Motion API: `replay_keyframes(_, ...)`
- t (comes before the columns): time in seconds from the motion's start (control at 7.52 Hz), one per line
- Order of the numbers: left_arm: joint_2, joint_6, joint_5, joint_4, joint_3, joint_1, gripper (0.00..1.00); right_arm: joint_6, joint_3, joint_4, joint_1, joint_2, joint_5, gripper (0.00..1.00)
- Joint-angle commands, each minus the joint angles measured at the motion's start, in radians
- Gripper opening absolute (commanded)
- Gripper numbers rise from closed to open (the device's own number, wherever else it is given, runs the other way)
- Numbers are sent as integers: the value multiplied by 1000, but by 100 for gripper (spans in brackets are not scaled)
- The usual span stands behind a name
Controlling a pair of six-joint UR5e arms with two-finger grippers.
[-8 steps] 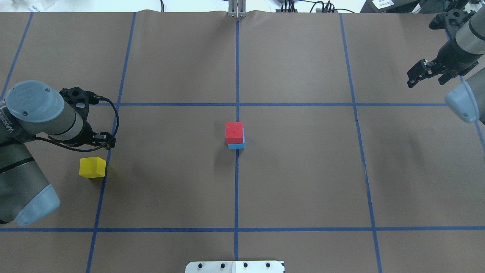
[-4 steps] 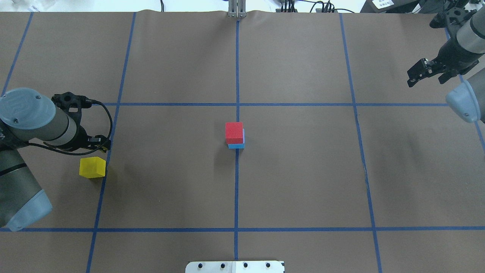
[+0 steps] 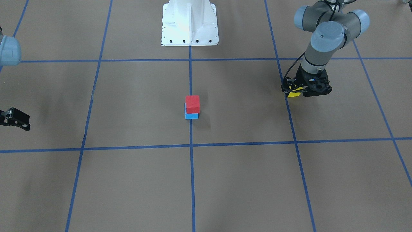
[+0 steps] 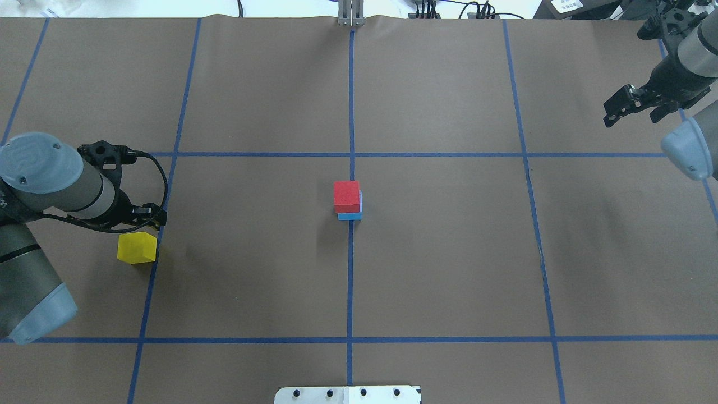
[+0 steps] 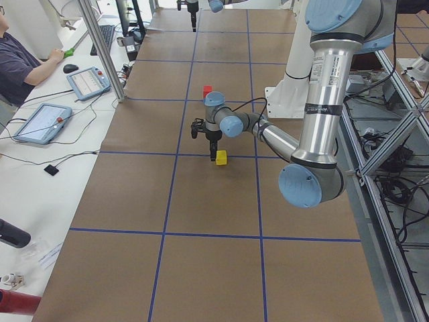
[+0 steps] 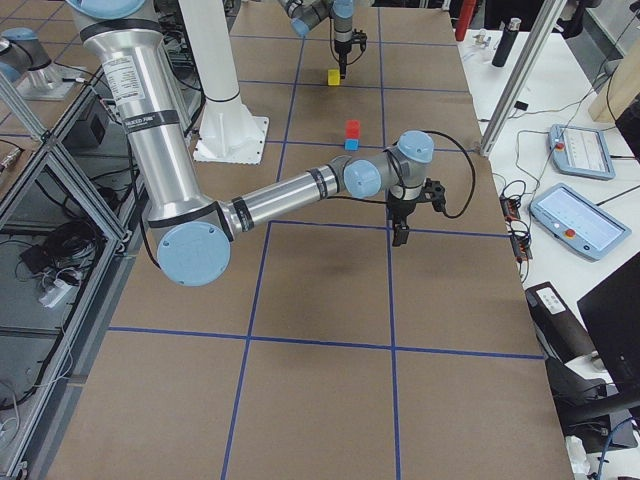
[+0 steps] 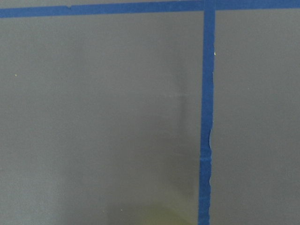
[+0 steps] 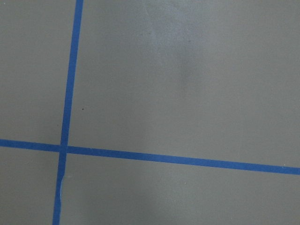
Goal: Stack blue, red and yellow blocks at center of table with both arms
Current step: 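Lower the left gripper onto the yellow cube and close it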
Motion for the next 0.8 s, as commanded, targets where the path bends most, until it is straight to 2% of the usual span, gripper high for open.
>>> replay_keyframes(0.0,17,-2,-4,-1,-1,16,100,0,5,-1,2,-1,1,100)
replay_keyframes(0.67,20,-32,-4,0,-8,75,100,2,34,-4,5,-3,0,100)
